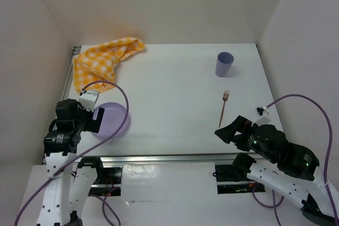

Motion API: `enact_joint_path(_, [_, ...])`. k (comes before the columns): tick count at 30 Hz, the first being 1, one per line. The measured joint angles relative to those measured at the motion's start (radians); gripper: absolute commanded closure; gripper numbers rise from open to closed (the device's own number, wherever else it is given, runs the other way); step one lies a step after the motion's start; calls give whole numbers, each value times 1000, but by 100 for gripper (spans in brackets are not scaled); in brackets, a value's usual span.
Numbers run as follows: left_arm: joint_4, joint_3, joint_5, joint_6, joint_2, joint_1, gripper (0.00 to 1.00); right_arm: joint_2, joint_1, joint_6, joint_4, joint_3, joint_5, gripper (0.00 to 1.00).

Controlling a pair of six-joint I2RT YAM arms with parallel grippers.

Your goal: Set the dinner table for one person

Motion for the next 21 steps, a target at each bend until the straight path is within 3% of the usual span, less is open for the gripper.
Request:
enact_joint_path(5, [-6,14,-15,-17,11,0,0,62,0,-8,-9,11,-4,1])
enact_joint_path(10, [-2,79,-23,9,110,0,0,299,0,-117,-2,169,4,1])
enact_joint_path(16, [89,449,-49,31,508,-1,0,642,-1,-357,116,459,54,1])
enact_joint_path(21, [195,846,-64,-12,930,22,0,838,-2,-546,286,514,60,1])
